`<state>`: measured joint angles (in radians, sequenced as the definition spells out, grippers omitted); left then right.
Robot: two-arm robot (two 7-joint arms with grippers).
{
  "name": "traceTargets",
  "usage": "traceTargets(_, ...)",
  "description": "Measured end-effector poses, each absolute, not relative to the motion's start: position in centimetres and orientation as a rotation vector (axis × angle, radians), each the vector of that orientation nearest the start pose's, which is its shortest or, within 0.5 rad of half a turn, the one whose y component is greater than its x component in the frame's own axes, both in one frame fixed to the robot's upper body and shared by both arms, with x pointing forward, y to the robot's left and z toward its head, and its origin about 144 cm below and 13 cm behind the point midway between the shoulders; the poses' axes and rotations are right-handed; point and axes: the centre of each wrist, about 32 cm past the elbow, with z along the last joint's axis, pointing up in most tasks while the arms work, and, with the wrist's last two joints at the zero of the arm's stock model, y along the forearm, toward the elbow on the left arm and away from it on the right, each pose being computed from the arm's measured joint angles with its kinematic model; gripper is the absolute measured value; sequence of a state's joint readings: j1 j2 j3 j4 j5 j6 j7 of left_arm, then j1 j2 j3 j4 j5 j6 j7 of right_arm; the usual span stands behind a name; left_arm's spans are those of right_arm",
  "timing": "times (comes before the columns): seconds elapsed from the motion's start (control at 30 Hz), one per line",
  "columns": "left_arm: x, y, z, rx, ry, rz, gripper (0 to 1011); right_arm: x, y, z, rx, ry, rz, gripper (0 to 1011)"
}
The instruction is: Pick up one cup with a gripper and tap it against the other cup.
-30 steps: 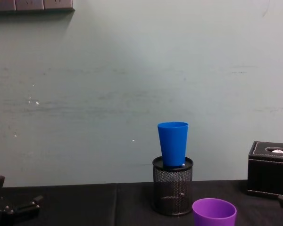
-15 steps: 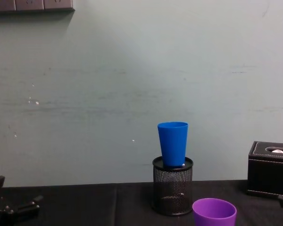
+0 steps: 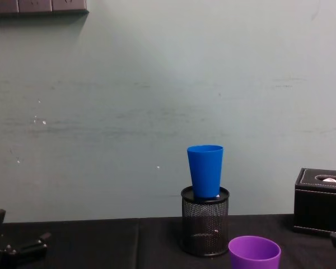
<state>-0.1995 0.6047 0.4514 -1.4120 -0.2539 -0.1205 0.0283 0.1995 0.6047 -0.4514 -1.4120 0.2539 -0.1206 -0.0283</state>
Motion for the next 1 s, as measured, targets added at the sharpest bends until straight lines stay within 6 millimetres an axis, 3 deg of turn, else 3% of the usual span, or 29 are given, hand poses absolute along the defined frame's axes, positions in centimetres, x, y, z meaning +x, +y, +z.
traceTargets(0.53, 48.9, 31.0, 114.0, 0.304, -0.285, 1.248, 1011, 47.9, -30.6, 114.1, -0.217, -0.249, -1.195, 1003)
traceTargets(1.0, 48.9, 31.0, 114.0, 0.304, -0.285, 1.248, 1012, 46.9, -28.6, 113.6, -0.175, -0.202, -1.101, 1003)
